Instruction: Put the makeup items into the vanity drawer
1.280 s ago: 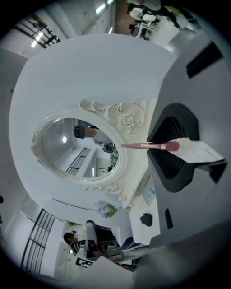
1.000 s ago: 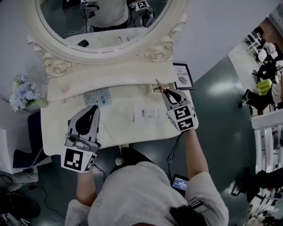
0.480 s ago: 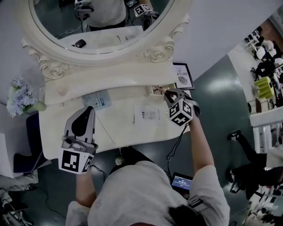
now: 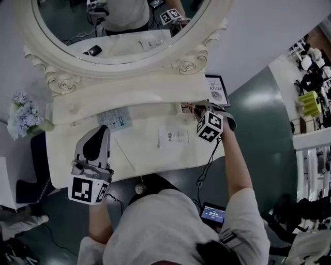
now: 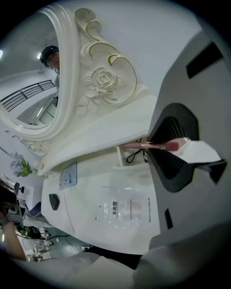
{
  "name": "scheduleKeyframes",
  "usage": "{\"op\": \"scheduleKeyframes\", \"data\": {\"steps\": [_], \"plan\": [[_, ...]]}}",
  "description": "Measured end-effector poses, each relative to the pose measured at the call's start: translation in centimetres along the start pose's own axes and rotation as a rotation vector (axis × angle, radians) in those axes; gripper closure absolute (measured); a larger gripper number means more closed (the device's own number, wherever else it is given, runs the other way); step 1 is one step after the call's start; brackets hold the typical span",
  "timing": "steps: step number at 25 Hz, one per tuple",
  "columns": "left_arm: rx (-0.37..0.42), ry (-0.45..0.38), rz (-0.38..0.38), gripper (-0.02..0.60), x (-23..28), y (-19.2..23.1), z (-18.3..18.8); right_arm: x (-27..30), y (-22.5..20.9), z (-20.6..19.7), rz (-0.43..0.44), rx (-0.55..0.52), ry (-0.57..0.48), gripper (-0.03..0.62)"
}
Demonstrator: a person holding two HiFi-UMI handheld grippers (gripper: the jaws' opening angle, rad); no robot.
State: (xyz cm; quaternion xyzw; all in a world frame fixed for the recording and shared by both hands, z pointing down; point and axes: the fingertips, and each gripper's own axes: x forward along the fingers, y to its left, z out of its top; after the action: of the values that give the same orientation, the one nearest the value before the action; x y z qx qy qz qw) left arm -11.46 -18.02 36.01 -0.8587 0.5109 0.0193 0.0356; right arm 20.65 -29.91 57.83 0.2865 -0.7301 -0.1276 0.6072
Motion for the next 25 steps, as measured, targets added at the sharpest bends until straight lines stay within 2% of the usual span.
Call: {"op": "scheduleKeyframes", "data": {"steps": [8,25], "plan": [[-0.002,0.013,0.015,0.568,0.1,0.8,-0.5,1.8,-0.8,-0.3,-0.024,0.019,0.045,0.533],[-0.002,0.014,0.014,0.568,0.3,1.2,-0.7,2.3,-1.2,-0.4,-0.036,0.155,0.034,0.517]]}}
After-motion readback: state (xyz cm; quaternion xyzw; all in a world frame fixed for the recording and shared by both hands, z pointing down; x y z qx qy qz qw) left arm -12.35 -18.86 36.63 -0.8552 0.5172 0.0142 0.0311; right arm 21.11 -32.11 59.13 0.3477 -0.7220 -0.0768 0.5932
